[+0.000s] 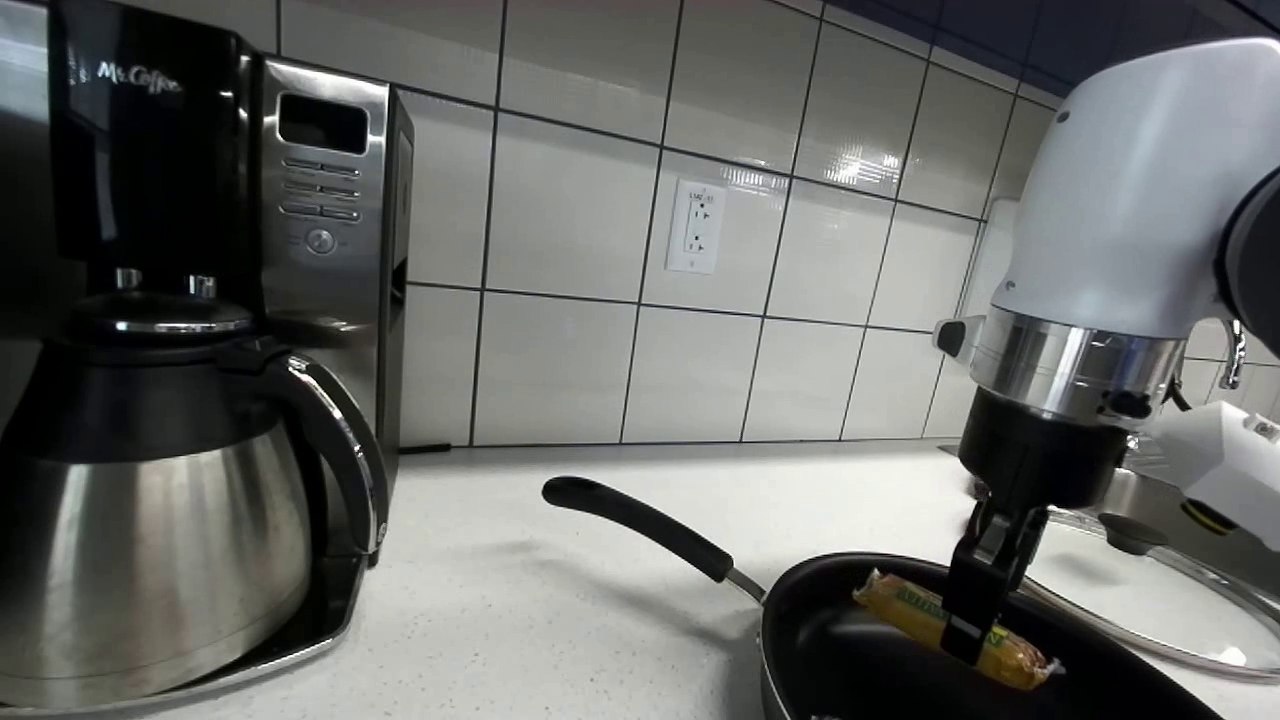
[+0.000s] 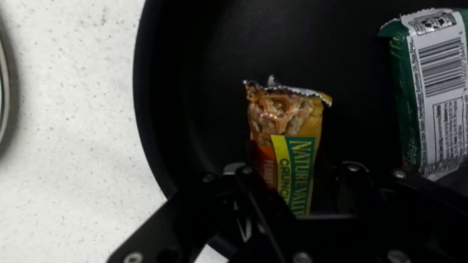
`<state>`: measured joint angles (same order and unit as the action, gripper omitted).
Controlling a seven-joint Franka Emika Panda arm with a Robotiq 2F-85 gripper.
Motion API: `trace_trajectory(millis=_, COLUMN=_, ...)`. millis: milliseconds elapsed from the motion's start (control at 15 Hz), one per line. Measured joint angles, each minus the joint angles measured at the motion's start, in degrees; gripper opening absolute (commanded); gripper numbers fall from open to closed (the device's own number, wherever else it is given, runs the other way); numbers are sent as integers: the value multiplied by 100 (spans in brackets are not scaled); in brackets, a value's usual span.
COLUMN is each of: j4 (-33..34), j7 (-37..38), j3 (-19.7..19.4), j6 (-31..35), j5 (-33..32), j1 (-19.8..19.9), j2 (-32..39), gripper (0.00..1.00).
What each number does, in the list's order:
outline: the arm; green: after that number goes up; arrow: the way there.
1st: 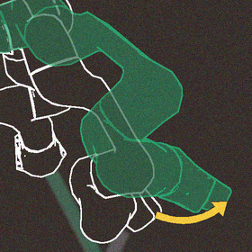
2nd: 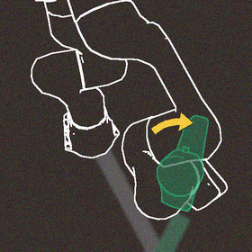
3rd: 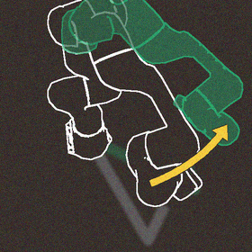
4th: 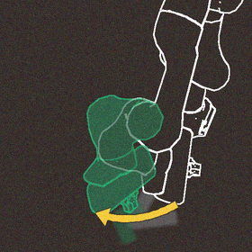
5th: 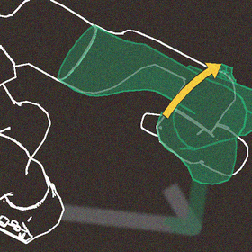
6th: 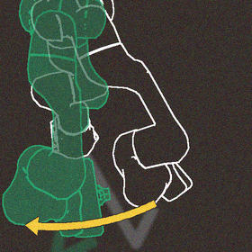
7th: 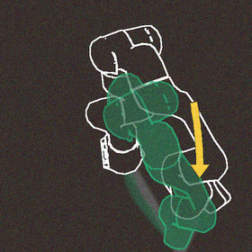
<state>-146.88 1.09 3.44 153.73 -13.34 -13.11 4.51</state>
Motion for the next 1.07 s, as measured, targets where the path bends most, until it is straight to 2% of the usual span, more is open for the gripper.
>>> trace_trajectory(millis=467, j4=-8, j7=-314, j3=33, j6=-135, j5=152, j1=178, j2=112, gripper=16)
trace_trajectory(millis=533, j4=-8, j7=-375, j3=53, j6=-135, j5=208, j1=178, j2=135, gripper=66)
trace_trajectory(millis=600, j4=-8, j7=-423, j3=68, j6=-135, j5=247, j1=178, j2=159, gripper=67)
trace_trajectory(millis=933, j4=7, j7=-444, j3=77, j6=-178, j5=256, j1=180, j2=183, gripper=99)
trace_trajectory(millis=1067, j4=55, j7=-355, j3=68, j6=-151, j5=257, j1=202, j2=171, gripper=100)
